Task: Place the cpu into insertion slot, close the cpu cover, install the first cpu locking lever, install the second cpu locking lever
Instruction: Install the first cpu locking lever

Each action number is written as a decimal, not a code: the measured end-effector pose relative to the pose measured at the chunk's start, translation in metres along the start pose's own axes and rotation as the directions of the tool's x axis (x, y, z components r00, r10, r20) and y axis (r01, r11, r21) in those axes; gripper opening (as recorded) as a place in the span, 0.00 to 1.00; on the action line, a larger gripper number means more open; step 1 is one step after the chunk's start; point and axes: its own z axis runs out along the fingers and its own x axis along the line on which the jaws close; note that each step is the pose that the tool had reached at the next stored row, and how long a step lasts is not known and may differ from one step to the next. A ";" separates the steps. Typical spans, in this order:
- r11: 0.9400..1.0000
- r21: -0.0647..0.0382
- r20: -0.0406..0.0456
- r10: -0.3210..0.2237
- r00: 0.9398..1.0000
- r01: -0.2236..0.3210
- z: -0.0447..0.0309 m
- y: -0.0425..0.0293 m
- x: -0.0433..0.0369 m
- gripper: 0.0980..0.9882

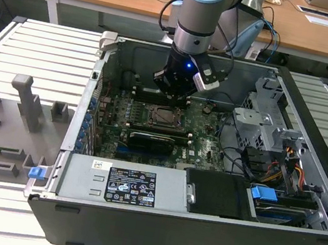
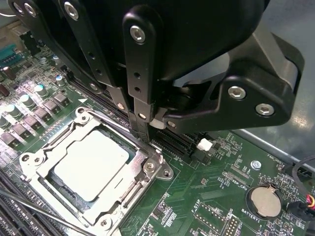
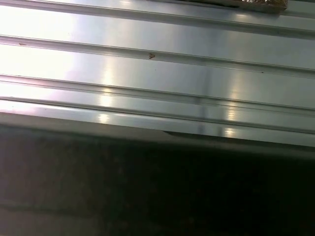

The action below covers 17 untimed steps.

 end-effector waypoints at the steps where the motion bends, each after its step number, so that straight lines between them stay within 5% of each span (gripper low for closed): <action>1: 1.000 0.000 0.000 0.000 1.000 0.000 0.0002 0.0000 0.0000 0.01; 17: 1.000 0.009 -0.001 0.000 1.000 0.000 0.0043 0.0001 0.0000 0.01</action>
